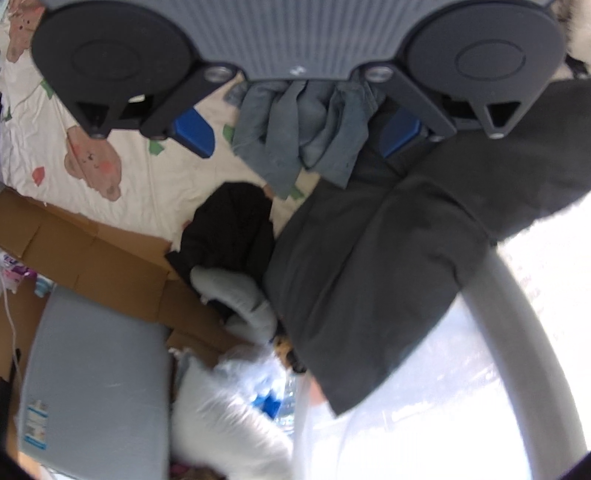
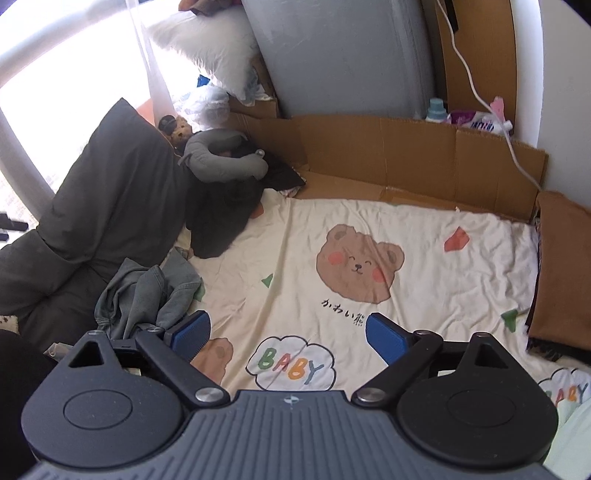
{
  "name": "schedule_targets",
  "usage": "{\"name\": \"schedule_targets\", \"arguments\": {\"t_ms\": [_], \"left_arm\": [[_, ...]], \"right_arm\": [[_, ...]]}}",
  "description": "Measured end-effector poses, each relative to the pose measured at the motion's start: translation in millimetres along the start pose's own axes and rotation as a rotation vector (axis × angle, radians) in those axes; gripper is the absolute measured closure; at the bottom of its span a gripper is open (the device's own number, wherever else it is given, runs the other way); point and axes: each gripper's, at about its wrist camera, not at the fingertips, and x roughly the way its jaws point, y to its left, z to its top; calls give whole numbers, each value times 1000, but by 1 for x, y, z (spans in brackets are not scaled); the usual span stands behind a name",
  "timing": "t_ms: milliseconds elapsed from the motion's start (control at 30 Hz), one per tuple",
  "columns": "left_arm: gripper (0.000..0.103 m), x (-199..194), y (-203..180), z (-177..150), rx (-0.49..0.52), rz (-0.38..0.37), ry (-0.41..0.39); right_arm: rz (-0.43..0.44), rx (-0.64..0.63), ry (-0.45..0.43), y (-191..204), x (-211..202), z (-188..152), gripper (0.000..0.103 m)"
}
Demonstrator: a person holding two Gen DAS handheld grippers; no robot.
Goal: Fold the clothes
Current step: 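Reach the left gripper to the crumpled light-blue jeans and grasp them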
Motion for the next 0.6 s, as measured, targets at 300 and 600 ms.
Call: {"name": "schedule_targets", "arguments": {"t_ms": [300, 600], "left_arm": [[9, 82, 63, -49, -145, 37, 115], [18, 166, 83, -107, -201, 107, 203]], "right_arm": [[12, 7, 14, -10, 19, -14, 9], [51, 74, 52, -22, 70, -47, 11]]}}
